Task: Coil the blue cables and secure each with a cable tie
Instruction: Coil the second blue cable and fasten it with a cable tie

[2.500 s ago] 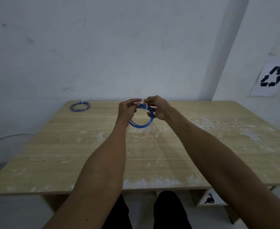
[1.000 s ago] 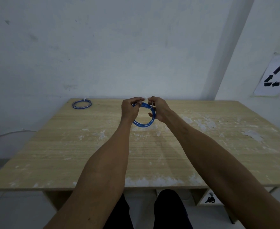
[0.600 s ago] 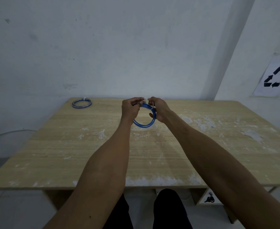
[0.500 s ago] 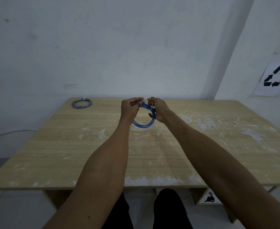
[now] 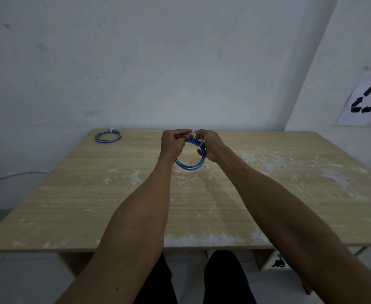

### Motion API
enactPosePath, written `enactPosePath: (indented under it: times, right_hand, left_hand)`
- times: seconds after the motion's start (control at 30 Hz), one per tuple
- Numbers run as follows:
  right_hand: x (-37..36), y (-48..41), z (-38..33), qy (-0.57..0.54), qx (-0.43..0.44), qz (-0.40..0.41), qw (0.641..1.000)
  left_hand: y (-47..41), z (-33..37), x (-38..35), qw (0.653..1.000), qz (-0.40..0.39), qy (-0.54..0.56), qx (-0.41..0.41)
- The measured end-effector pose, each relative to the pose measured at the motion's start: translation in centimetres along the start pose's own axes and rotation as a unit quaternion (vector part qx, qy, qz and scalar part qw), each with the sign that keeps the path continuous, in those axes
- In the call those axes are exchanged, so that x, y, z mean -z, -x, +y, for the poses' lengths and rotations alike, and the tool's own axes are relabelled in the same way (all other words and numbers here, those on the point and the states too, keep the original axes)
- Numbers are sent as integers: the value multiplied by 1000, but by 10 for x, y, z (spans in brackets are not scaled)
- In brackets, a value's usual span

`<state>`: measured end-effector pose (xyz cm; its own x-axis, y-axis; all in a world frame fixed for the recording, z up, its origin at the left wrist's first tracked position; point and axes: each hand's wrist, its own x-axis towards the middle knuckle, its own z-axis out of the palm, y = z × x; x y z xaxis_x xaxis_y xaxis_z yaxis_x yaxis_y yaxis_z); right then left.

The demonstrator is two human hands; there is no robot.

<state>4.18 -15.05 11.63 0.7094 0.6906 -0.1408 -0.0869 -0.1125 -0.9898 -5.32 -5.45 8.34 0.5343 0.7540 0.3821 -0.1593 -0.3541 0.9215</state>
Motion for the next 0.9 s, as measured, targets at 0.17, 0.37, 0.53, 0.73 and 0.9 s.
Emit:
enactPosePath:
  times: [0.17, 0.37, 0.53, 0.73, 0.9]
  right_hand:
    - [-1, -1, -2, -5, 13, -5, 1000]
    - [2, -1, 3, -44, 23, -21, 999]
    - [0, -1, 6, -20, 43, -16, 999]
    - [-4, -2, 4, -48, 40, -15, 998]
    - [-4, -5, 9, -73, 47, 2, 996]
  left_hand:
    - [2, 1, -2, 1000, 17, 16, 10]
    - [3, 2, 5, 997, 49, 39, 40]
    - [3, 5, 9, 999, 24, 33, 36]
    - [0, 11, 7, 1000, 22, 2, 10]
    - [2, 7, 3, 1000, 18, -8, 15]
